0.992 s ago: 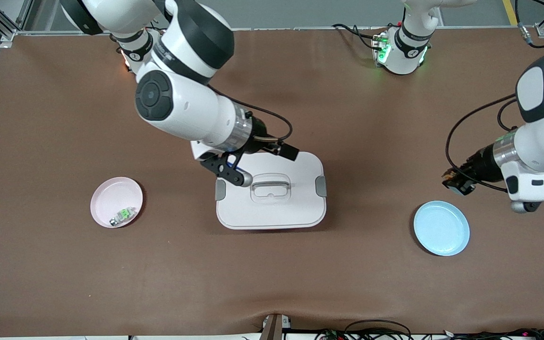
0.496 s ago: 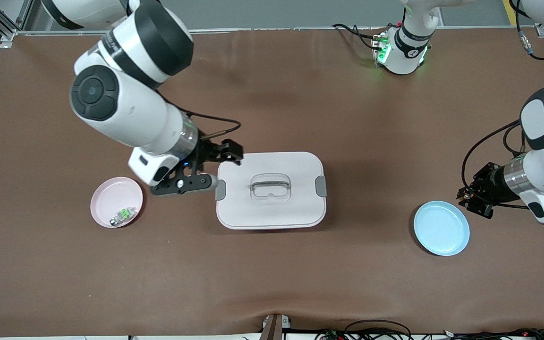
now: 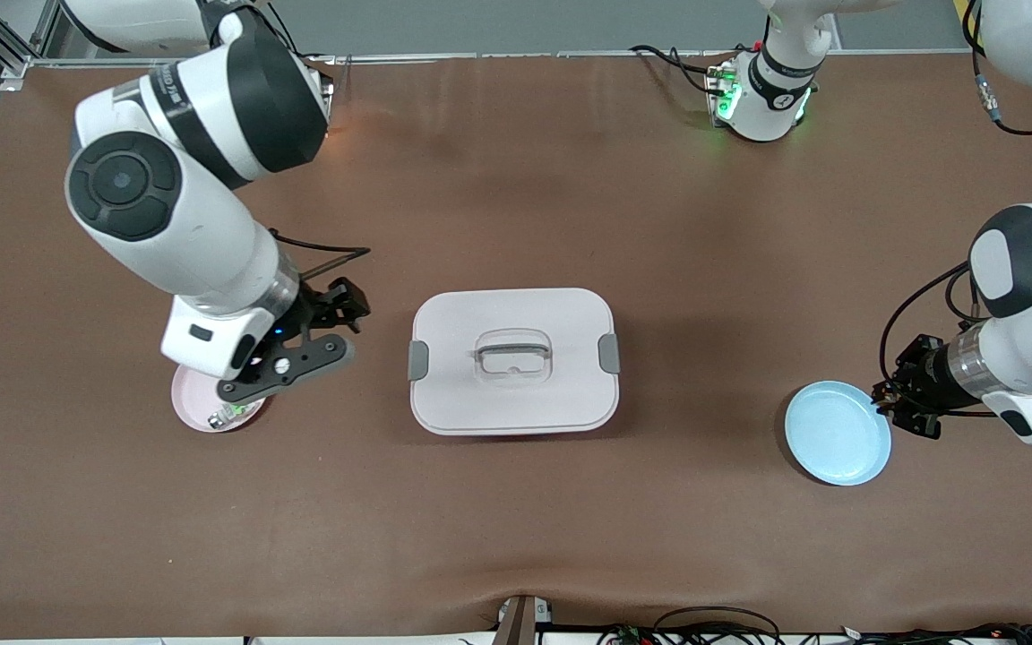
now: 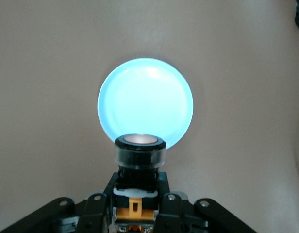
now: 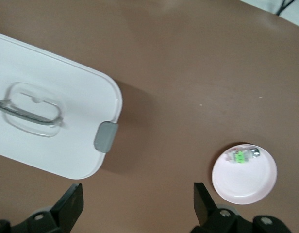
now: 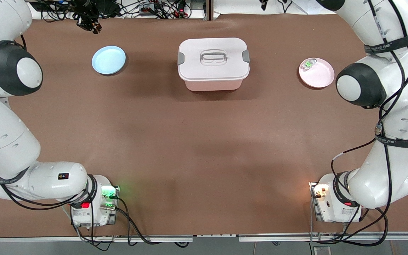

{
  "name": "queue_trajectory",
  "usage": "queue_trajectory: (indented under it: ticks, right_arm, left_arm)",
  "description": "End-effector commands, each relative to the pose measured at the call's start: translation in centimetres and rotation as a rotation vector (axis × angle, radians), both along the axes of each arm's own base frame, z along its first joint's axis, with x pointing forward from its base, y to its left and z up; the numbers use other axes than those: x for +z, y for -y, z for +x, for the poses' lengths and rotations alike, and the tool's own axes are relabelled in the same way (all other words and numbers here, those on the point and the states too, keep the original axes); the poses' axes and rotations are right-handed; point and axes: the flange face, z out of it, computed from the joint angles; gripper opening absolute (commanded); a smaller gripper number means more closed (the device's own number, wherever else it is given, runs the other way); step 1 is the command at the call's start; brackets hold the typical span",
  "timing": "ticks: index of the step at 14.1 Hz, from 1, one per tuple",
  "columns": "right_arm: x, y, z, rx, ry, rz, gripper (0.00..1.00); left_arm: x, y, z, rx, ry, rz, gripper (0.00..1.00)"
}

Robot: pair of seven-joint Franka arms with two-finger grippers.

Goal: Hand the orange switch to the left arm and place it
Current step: 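Carry the switch toward the blue plate while the right gripper withdraws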

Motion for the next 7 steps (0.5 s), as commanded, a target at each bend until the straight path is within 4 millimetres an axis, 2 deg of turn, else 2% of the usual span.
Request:
queue_trajectory:
  ticks: [1,4,7]
  right_arm:
    - [2.1,5.0,0.6,-0.057,0.033,-0.06,1.0]
    - [2.3,10.7,2.3,-0.134,0.036,-0.072,1.0]
    - [3.3,13.8,2.6,-0.181,0.047,-0.066,1.0]
  left_arm:
    - [-1.5,-1.5,0.4,0.052,0.046,-0.015,0.0]
    - [-4.3,-2.4,0.6,0.07,0.057,-0.01,0.0]
    - [-6.5,-2.4,1.2,0.129,0.1,-0.007,0.0]
